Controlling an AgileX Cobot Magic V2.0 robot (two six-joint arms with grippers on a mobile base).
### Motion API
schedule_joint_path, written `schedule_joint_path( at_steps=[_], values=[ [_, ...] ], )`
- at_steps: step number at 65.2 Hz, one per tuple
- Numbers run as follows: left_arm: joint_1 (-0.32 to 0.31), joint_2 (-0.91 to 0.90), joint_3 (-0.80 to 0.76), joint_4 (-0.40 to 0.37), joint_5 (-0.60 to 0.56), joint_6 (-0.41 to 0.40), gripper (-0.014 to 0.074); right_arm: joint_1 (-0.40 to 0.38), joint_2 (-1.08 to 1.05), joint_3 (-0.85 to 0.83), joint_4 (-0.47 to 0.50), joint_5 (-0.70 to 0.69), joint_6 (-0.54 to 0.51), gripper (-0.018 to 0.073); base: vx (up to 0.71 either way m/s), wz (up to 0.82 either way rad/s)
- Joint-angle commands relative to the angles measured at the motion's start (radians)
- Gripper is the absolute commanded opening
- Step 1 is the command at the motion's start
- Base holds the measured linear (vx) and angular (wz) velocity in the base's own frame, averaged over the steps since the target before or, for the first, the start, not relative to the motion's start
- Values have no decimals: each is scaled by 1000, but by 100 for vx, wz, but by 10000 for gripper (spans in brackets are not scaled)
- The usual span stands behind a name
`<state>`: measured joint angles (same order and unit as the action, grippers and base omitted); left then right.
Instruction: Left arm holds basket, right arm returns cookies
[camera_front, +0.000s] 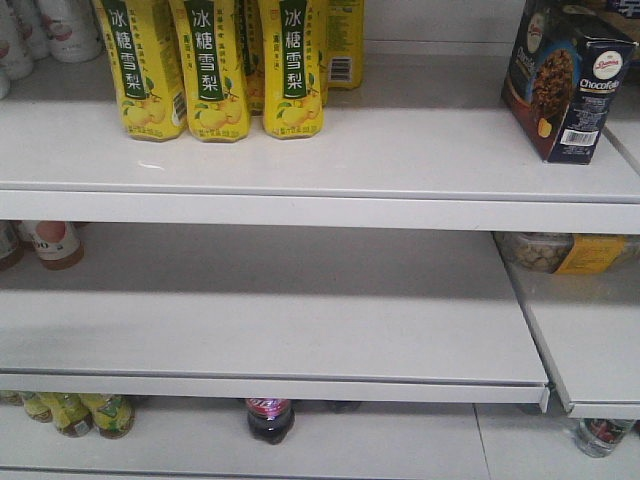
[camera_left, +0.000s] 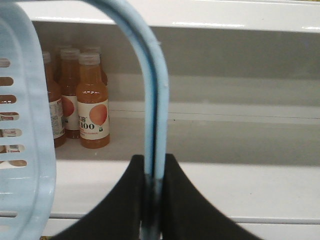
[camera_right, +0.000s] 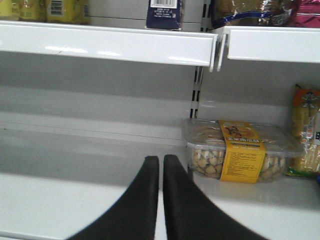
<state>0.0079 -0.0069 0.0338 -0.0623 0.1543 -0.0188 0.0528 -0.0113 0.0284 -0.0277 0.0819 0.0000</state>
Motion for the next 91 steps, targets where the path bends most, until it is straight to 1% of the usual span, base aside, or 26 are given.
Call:
schedule_joint_path(
  at_steps=[1, 6, 22, 91],
  values=[
    [-6, -18, -30, 18, -110, 19, -3, -38, -14, 18, 1, -76, 20, -11, 0, 0],
    [-6, -18, -30, 18, -110, 19, -3, -54, -14, 18, 1, -76, 39, -11, 0, 0],
    [-6, -18, -30, 18, -110, 19, -3, -53, -14, 18, 3, -75, 51, -11, 0, 0],
    [-6, -18, -30, 18, -110, 19, -3, -54, -13, 17, 3, -65, 50, -11, 0, 0]
  ],
)
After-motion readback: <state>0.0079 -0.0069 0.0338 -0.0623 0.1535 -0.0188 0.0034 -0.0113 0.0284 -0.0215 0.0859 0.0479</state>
